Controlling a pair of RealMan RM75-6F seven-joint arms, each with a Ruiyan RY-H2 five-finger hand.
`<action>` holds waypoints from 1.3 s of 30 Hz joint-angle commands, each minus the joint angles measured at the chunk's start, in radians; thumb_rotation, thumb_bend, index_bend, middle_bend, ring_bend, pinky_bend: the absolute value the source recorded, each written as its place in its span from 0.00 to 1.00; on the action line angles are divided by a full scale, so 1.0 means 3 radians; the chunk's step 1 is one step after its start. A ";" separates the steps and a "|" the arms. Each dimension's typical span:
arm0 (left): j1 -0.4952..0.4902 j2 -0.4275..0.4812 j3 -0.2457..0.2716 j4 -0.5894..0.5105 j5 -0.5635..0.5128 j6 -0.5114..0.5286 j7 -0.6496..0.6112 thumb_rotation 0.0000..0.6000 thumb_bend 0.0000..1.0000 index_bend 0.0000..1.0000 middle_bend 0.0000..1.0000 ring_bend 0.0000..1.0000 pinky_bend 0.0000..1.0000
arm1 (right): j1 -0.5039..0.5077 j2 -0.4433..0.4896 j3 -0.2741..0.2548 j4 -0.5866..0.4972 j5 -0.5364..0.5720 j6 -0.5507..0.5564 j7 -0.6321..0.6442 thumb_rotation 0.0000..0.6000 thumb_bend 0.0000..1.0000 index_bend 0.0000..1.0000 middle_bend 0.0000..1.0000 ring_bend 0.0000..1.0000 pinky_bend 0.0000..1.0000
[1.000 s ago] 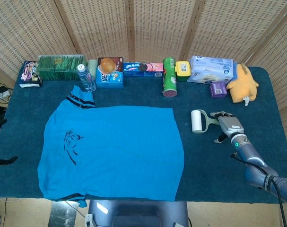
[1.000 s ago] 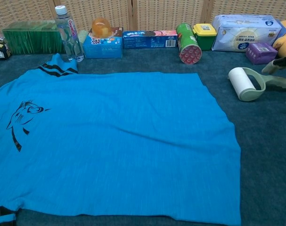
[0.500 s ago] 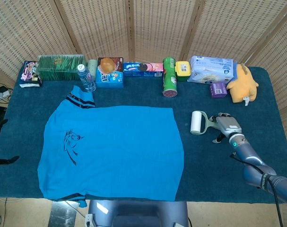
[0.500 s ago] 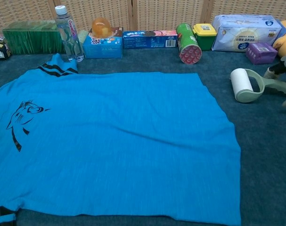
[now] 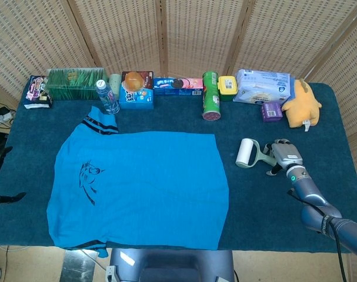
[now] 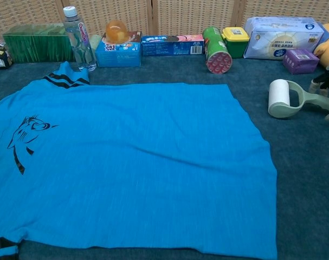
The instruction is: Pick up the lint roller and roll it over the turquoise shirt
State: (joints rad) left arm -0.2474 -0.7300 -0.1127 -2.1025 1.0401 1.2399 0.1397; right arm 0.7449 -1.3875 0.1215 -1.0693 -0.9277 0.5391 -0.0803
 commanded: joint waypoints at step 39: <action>0.0022 -0.0007 0.0027 -0.0038 0.0054 0.0077 0.0015 1.00 0.08 0.00 0.00 0.00 0.02 | -0.0030 -0.0010 -0.0023 0.0051 -0.0323 0.0174 -0.0075 1.00 0.70 0.29 0.28 0.25 0.54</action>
State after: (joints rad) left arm -0.2406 -0.7323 -0.1044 -2.1143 1.0562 1.2633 0.1446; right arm 0.7357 -1.3910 0.1147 -1.0529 -1.0246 0.5911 -0.1019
